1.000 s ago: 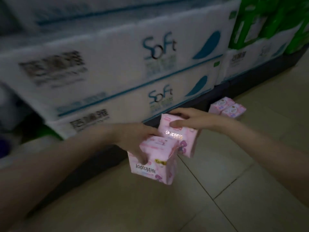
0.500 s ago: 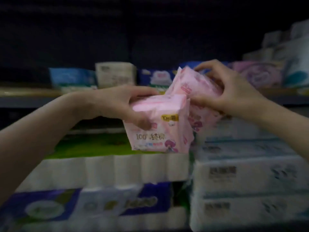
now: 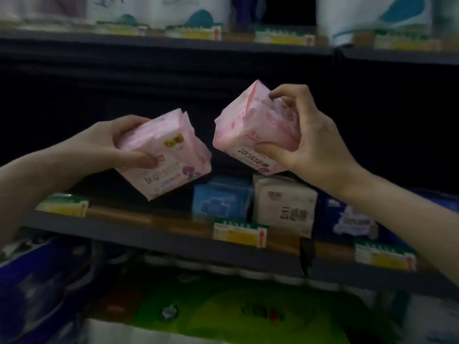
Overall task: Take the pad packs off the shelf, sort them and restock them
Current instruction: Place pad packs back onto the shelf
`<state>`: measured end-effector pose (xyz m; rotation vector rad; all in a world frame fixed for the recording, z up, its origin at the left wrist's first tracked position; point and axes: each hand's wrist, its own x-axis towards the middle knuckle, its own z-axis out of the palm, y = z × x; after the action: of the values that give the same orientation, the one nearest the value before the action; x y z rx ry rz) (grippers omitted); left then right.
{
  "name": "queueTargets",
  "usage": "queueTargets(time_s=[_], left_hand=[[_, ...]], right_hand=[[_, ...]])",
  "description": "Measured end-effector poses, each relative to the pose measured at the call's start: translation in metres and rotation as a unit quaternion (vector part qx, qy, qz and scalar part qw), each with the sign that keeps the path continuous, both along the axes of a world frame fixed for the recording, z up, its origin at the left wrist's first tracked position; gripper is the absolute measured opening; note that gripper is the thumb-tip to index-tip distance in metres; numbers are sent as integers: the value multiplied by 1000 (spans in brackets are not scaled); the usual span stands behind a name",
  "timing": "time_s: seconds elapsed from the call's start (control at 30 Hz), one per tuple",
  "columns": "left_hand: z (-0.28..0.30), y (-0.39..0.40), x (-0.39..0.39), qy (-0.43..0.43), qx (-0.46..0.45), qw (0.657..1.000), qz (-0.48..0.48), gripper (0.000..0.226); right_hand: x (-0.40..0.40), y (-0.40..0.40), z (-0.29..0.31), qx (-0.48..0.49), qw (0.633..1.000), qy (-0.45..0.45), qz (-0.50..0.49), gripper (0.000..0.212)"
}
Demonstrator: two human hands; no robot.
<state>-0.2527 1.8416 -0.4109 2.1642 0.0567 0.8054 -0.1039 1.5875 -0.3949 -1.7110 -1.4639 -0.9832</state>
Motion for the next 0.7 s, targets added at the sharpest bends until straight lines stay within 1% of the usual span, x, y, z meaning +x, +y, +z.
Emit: queueTargets(time_s=[0.07,0.13,0.17,0.23,0.33,0.4,0.5,0.57,0.63,0.7], left_hand=[[5,26,0,1,-8,999,49,69],[6,45,3,25,2,994,102,64],[6,53,4,44,24,991,124,65],[4,65,10,94,95,979,152,71],[6,76,30,159,194,953,169,73],[9,87,52,190,224,942,165,70],[8,100,80,253,270,918,140,51],[0,104,98,293,288,905,112,46],[-9,103,112,298,296,903,88,47],[-12,104,121,285,289,912,67,50]], right_hand=[[-1,35,12,-30,999,-14,-9,65],[-1,69,19,-72,997,-1,-17,64],[0,86,20,-93,995,12,-22,63],[4,116,21,-134,990,40,-29,62],[21,154,20,-180,979,78,-48,58],[35,174,21,-204,970,110,-72,57],[62,199,19,-220,958,149,-106,55],[83,214,16,-217,955,167,-113,53],[99,231,15,-211,954,183,-107,51],[115,249,9,-211,954,190,-99,52]])
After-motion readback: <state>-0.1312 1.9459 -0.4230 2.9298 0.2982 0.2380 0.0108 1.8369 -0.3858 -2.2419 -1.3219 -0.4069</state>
